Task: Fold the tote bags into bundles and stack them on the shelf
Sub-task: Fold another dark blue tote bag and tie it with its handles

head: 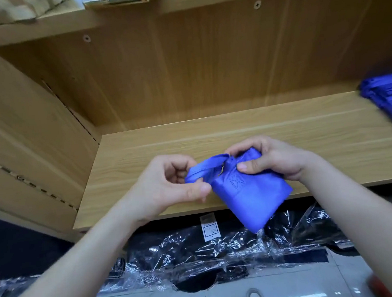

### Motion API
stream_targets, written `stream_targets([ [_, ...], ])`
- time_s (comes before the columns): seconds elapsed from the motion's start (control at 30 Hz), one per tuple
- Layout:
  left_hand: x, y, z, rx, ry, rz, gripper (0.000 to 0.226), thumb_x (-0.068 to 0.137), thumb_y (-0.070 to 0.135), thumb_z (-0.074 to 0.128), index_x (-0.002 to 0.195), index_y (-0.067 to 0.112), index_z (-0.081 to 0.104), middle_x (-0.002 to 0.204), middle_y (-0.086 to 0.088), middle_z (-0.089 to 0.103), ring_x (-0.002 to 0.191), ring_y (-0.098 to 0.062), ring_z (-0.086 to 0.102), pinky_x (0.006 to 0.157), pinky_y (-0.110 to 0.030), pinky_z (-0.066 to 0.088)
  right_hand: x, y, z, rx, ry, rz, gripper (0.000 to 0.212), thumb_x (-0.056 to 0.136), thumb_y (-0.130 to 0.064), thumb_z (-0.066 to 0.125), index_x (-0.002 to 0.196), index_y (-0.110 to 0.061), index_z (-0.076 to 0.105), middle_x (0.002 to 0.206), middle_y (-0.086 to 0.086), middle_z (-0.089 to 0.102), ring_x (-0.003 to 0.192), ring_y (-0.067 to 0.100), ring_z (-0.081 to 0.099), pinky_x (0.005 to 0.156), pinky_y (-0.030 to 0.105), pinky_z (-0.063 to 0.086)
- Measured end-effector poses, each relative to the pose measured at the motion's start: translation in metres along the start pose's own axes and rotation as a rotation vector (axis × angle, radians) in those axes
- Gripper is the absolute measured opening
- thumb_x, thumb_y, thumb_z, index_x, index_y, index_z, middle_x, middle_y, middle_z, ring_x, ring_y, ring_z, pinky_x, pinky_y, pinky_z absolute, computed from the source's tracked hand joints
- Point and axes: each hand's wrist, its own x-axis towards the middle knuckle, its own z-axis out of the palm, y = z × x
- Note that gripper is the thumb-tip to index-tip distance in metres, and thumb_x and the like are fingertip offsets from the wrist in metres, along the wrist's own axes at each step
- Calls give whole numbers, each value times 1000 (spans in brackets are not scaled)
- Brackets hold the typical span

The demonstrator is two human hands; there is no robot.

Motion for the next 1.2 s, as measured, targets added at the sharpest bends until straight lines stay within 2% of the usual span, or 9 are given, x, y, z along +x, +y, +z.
stream_targets([
  [0.07,-3,-20,14,-210,112,64,37,53,40,92,70,25,63,67,3,60,66,-16,55,87,-46,48,2,11,4,175,21,-67,38,54,-17,90,89,-17,77,84,1,73,72,10,68,66,21,55],
  [0.13,-4,-37,27,-284,187,99,42,49,38,95,75,28,63,74,5,58,76,-15,57,83,-30,50,4,20,9,341,71,-100,54,45,-30,96,91,-12,76,85,4,73,71,13,70,63,23,56],
  [0.3,2,-51,44,-322,350,86,57,41,27,96,83,23,57,84,10,58,81,-8,54,76,-21,49,12,26,26,460,160,-150,44,53,-29,91,91,-14,77,85,9,74,74,18,71,69,28,58],
  [0.43,4,-53,57,-262,473,29,62,44,20,87,94,15,50,98,1,51,89,-7,54,77,-22,49,18,27,35,415,415,-64,34,66,-10,78,98,-4,68,83,13,72,72,23,68,68,31,58],
  [0.57,-9,-55,57,103,379,-71,64,51,30,92,97,41,50,107,23,52,109,-1,55,91,-17,41,16,28,37,378,583,8,26,77,-4,69,103,-2,64,75,8,71,62,17,67,59,25,55],
  [0.7,-3,-55,52,360,472,67,46,60,28,86,91,34,53,98,22,51,96,-3,53,77,-19,47,21,29,45,398,707,18,17,83,6,64,83,-10,64,62,1,69,53,11,64,55,21,54],
  [0.83,5,-65,44,252,525,6,39,60,21,86,81,35,56,89,16,55,78,-6,52,64,-24,47,27,32,49,395,767,-8,14,85,2,66,90,-11,65,73,5,69,62,16,64,57,22,54],
  [1.03,12,-77,32,138,477,-64,33,60,21,82,80,13,57,74,5,62,74,-9,57,75,-33,49,6,35,44,397,375,198,44,71,-13,74,109,-23,54,95,4,70,65,27,68,43,33,54],
  [1.2,31,-82,42,-166,646,-170,29,67,2,84,77,14,59,69,5,64,63,-13,57,55,-25,47,24,46,52,497,686,9,35,82,6,64,105,-19,54,90,10,65,44,21,58,32,21,38],
])
